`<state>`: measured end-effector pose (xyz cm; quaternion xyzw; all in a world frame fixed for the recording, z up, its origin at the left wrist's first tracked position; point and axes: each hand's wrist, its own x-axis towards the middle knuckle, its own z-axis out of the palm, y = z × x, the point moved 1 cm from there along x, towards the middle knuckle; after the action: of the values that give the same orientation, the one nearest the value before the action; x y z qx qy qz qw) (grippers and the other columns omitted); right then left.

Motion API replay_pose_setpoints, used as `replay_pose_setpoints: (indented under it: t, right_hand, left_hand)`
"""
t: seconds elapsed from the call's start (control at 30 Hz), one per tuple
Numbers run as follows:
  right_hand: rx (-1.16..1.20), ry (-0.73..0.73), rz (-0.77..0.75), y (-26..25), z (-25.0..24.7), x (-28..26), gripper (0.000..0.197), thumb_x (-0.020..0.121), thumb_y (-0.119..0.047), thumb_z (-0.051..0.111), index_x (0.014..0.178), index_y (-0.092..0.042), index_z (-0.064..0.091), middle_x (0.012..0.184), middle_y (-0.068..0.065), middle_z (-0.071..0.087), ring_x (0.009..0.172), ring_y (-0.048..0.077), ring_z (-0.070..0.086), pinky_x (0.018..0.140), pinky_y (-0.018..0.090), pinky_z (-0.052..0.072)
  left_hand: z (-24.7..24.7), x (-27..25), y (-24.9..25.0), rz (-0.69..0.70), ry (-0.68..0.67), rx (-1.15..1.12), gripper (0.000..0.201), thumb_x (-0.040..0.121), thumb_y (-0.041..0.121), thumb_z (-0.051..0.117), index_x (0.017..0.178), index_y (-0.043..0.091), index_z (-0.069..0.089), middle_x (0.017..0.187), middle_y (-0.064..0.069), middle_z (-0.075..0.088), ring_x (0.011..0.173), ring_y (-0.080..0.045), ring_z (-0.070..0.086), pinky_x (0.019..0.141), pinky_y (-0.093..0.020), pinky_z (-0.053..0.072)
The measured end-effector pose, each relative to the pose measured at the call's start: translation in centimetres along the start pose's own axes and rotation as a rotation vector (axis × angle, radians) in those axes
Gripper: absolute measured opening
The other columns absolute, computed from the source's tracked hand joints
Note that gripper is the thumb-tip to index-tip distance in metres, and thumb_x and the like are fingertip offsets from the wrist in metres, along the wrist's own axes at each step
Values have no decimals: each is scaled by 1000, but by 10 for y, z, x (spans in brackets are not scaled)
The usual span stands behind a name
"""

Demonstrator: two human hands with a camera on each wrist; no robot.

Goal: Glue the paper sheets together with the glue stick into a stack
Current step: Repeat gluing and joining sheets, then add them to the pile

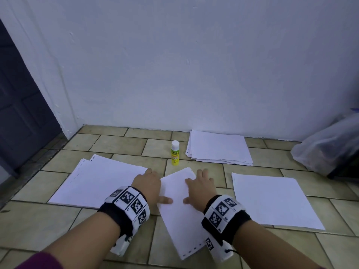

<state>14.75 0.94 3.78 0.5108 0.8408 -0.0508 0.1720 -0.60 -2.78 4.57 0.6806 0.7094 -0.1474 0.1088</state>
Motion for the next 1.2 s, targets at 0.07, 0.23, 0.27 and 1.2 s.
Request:
replay_pose_setpoints:
  t: [0.07, 0.23, 0.27, 1.2]
  right_hand:
    - [-22, 9, -38, -13, -2, -5, 33, 94, -20, 50, 125, -8, 48, 129, 17, 42, 122, 34, 35, 92, 36, 39]
    - [140, -43, -55, -40, 3, 3, 35, 93, -16, 50, 125, -3, 45, 128, 18, 44, 122, 34, 39, 95, 35, 40]
    - [156, -59, -50, -45, 4, 5, 38, 93, -20, 52, 126, -3, 44, 128, 17, 44, 123, 34, 38, 96, 36, 39]
    - [-26, -130, -6, 19, 9, 3, 63, 94, -30, 54, 149, -22, 23, 150, 22, 22, 138, 41, 16, 102, 50, 35]
  left_hand:
    - [1, 0, 1, 7, 27, -62, 68, 82, 58, 63, 126, 10, 44, 133, -3, 40, 125, -19, 36, 87, -31, 39]
    - [9, -5, 6, 197, -18, -137, 70, 80, 39, 72, 136, 15, 38, 144, -1, 33, 132, -21, 34, 102, -36, 39]
    - [8, -5, 6, 191, -30, -116, 69, 77, 42, 74, 132, 15, 42, 136, -2, 39, 127, -21, 39, 100, -36, 41]
    - [-5, 0, 20, 173, -71, -98, 47, 88, 45, 63, 121, 13, 54, 129, -5, 46, 115, -22, 49, 93, -33, 40]
